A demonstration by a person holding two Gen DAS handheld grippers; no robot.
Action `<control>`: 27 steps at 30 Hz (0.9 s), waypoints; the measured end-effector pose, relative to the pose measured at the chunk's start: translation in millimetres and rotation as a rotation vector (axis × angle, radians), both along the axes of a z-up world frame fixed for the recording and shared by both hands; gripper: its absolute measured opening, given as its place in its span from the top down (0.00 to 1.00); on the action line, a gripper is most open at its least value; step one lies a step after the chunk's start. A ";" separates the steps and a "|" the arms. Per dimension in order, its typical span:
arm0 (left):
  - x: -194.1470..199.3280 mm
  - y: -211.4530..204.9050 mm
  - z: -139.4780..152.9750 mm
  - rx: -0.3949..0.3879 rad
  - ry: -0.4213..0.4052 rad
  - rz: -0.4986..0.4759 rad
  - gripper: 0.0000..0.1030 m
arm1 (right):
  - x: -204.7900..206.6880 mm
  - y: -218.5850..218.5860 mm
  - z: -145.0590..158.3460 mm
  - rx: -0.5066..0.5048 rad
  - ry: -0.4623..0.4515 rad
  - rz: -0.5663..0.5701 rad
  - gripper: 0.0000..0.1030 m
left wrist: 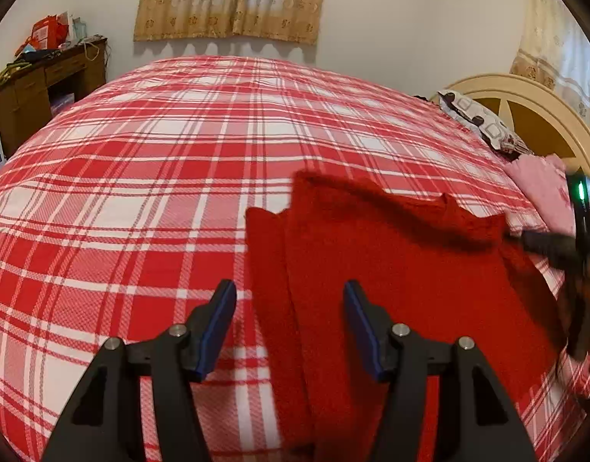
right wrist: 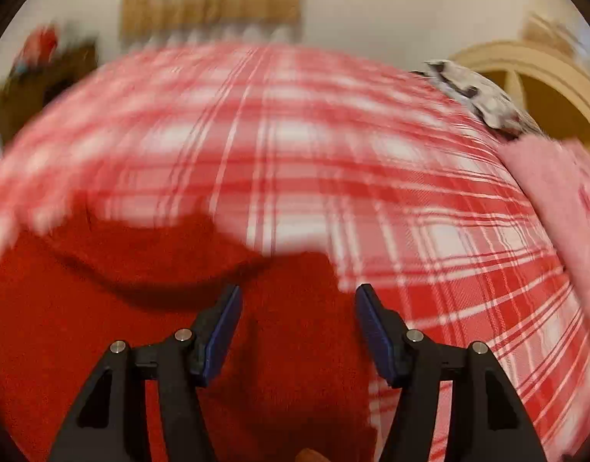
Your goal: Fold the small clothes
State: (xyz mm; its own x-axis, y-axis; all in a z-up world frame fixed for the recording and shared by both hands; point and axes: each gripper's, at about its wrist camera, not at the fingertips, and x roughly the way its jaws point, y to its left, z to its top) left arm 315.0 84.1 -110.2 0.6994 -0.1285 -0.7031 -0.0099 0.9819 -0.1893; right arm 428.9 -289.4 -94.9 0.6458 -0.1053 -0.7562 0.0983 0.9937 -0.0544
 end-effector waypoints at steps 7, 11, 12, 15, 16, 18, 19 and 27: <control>-20.3 0.7 -5.1 -0.006 0.008 -0.016 0.41 | -64.7 4.2 -4.7 0.006 0.018 0.087 0.40; -39.2 1.6 -8.8 -0.029 0.007 -0.024 0.41 | -109.3 -14.8 -8.3 0.069 0.015 0.053 0.40; -44.6 1.6 -9.0 -0.032 0.000 -0.027 0.41 | -120.3 -18.6 -9.9 0.084 0.007 0.041 0.40; -56.9 -0.7 -11.9 -0.005 -0.014 -0.021 0.34 | -144.6 -31.6 -18.5 0.117 0.011 0.006 0.40; -58.5 -0.9 -13.2 -0.002 -0.014 -0.019 0.33 | -151.4 -34.6 -23.9 0.132 0.013 -0.004 0.40; -60.0 -2.2 -17.4 -0.001 -0.004 -0.018 0.33 | -152.5 -35.7 -36.6 0.137 0.050 -0.002 0.40; -58.5 -3.9 -19.5 0.014 0.006 -0.013 0.32 | -152.0 -35.9 -41.4 0.132 0.060 -0.001 0.40; -41.6 -1.1 -28.3 0.030 0.050 0.020 0.19 | -154.4 -33.1 -19.5 0.102 -0.023 -0.073 0.40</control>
State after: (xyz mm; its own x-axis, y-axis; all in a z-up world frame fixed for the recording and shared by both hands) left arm 273.5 83.0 -138.5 0.6656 -0.0932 -0.7404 -0.0384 0.9866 -0.1587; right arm 274.4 -322.5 -114.4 0.6569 -0.0755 -0.7502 0.1702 0.9841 0.0500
